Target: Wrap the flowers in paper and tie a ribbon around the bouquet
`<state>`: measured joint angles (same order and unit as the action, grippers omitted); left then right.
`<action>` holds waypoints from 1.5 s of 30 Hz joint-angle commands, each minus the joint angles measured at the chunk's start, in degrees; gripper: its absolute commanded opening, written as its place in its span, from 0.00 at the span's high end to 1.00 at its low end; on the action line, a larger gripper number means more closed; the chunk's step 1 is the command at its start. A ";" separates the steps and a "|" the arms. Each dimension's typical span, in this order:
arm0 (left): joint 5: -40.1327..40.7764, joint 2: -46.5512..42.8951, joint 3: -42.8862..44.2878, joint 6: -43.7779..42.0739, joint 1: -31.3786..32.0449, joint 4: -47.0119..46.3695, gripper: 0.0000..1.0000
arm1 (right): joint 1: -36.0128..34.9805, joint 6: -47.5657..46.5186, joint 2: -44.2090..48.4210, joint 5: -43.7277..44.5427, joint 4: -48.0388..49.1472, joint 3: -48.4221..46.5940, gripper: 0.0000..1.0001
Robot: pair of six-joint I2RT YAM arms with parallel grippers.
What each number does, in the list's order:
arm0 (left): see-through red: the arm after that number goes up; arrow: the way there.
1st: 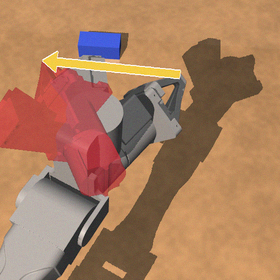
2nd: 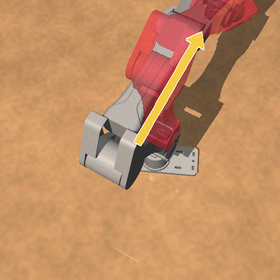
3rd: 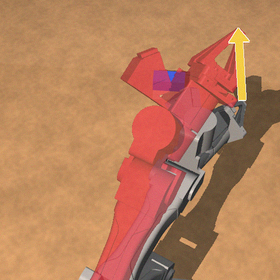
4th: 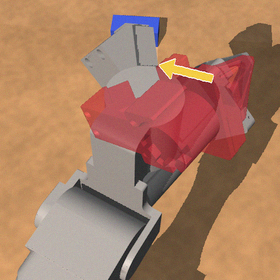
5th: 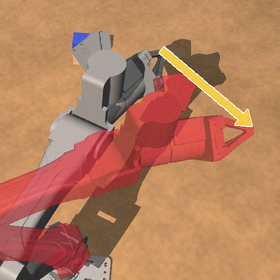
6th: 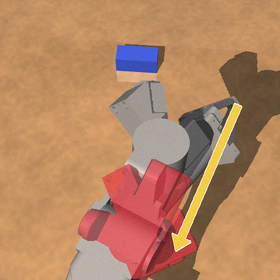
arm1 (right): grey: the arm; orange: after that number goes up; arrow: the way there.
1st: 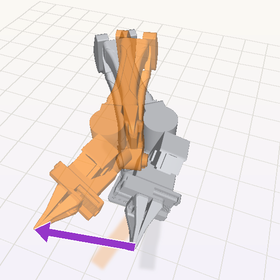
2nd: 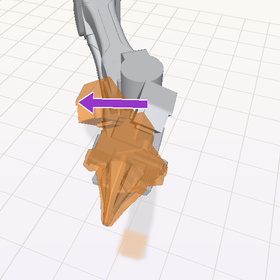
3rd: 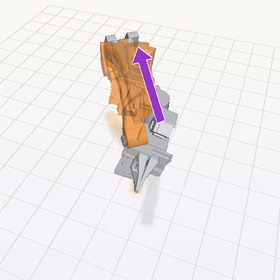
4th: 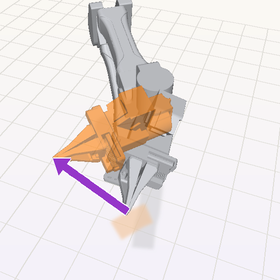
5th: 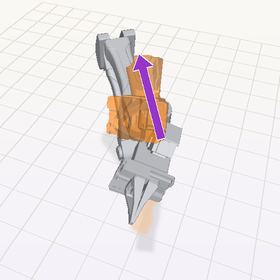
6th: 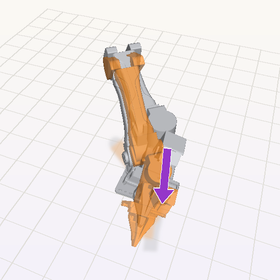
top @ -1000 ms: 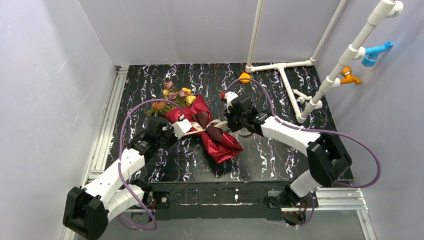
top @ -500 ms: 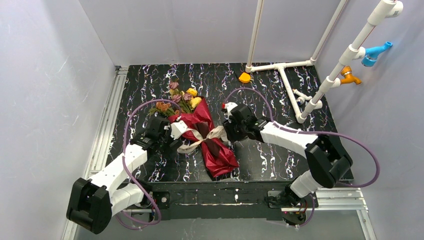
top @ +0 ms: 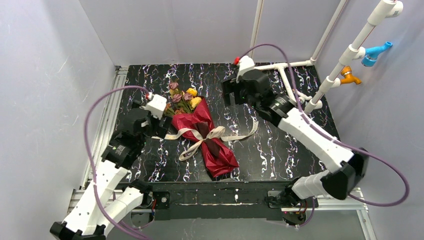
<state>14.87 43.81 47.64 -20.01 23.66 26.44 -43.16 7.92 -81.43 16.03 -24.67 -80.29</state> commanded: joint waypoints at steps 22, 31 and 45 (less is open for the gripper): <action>7.87 -18.71 -8.08 32.72 -0.13 3.57 0.02 | 0.00 20.70 47.17 17.55 9.73 40.08 0.02; 7.36 -19.85 -8.63 32.10 -0.18 3.49 0.02 | 0.01 19.06 44.06 17.97 10.91 38.49 0.01; 7.29 -19.76 -8.43 31.88 -0.18 3.89 0.02 | 0.04 17.91 41.85 16.67 15.02 37.38 0.02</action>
<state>20.75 24.23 38.30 11.97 23.64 30.09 -43.13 26.59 -39.57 32.36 -13.56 -40.49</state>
